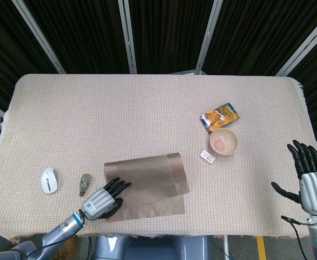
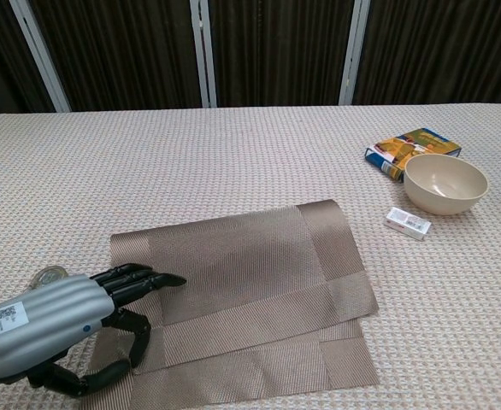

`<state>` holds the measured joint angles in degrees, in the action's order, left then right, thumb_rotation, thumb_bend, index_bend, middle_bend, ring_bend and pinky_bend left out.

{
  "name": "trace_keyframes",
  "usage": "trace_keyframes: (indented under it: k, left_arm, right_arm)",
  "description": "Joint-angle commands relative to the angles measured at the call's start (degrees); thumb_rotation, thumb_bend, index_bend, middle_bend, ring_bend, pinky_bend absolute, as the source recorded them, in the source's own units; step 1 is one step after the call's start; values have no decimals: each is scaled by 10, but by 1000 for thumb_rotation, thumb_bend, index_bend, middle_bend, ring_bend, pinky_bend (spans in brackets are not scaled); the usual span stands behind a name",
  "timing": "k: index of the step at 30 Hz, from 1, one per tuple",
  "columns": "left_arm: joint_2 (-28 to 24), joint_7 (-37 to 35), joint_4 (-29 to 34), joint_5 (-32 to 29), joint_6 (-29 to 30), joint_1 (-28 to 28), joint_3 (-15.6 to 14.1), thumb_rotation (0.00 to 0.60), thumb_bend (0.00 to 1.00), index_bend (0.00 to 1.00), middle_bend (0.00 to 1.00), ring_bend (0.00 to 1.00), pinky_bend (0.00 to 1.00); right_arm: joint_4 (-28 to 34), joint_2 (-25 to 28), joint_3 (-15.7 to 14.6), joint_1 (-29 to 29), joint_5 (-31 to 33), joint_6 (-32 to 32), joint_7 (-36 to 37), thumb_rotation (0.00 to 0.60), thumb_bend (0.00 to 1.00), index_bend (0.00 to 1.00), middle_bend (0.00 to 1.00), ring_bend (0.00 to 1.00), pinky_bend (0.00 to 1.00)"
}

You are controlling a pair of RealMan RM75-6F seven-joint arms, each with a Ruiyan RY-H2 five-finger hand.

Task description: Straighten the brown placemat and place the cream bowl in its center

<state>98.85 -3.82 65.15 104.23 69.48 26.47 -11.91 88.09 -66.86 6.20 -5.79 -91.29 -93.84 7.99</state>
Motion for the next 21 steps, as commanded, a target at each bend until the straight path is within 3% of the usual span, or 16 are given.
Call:
trace_keyframes:
  k: [1,9,13,19,20,21]
  left_arm:
    - [-2,-1,5,-4,1,1,3,600,508,589,0,0,0]
    - [-12,-7,29,-15,8,5,18,600,566,616,0,0,0]
    - [-25,-15,54,-26,16,15,42,600,571,617,0,0,0]
    - [-60,-8,101,-62,10,46,109,600,570,632,0,0,0]
    - [-72,-1,110,-87,3,62,149,600,570,640,0,0,0]
    - [-80,5,118,-99,-8,70,162,600,571,645,0,0,0]
  right_arm:
    - [0,1,1,0,1,1,2,600,0,0,0,0,0]
    - [0,1,1,0,0,2,3,600,0,0,0,0,0]
    - [0,1,1,0,1,3,2,600,0,0,0,0,0]
    - [-1,-1,2,-1,2,6,-3,600,0,0,0,0,0]
    - [-1,-3,1,-2,1,8,-7,600,0,0,0,0,0]
    - [-1,-4,1,-2,2,9,-9,600,0,0,0,0,0]
